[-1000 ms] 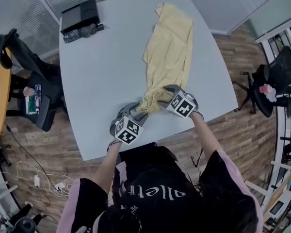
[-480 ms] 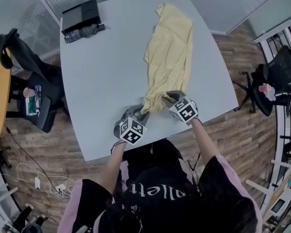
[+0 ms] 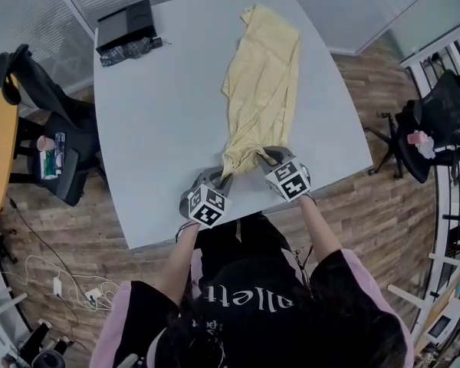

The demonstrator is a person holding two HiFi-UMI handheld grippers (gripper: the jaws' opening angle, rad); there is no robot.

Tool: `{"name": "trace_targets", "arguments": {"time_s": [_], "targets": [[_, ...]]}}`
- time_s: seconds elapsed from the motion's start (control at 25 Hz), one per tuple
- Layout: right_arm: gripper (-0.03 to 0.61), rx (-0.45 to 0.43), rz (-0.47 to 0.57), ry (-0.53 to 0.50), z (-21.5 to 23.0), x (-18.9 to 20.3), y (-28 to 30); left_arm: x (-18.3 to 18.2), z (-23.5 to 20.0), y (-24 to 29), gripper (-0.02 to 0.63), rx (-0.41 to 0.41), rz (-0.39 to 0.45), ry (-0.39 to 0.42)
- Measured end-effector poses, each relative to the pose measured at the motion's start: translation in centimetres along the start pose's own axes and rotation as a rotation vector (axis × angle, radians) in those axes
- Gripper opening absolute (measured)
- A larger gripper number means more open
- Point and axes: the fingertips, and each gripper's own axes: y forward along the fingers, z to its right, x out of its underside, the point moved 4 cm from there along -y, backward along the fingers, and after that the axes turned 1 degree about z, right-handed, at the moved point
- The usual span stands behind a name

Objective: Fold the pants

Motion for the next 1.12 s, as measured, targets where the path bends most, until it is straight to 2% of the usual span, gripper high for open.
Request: {"name": "trace_targets", "arguments": {"time_s": [0.24,0.44,0.6,0.76,0.92,1.0,1.12], "targets": [[0.054,-0.030,0.093,0.069,-0.7,-0.2,-4.0,-2.3,1.0,-2.8,0.063,-0.036,0.065,-0.007],[0.054,-0.044,0.180,0.126,-0.6,-0.9,-7.6,-5.1,2.1,-5.2,0.061,-0.050,0.093,0.112],[0.052,-0.040,0.250,0.180,-0.1,-1.5,-10.3,-8.2,2.5,-7.1,0.061,-0.029,0.161,0.131],[0.049,-0.055,0.312,0.240,0.1,-2.0,-13.0,-11.0,3.0,-8.8,0.061,-0.011,0.187,0.207],[0.046,-0.097,0.371,0.253,0.0,-2.9,-15.6,-13.8,4.4,-10.6,0.060,0.053,0.237,0.253],[0.046,-0.130,0.390,0.258,-0.1,-3.3,-17.3,-15.5,5.7,-11.6,0.061,0.118,0.282,0.270],[0.046,-0.177,0.405,0.248,-0.3,-3.7,-19.9,-17.9,7.8,-12.8,0.060,0.219,0.324,0.340]]}}
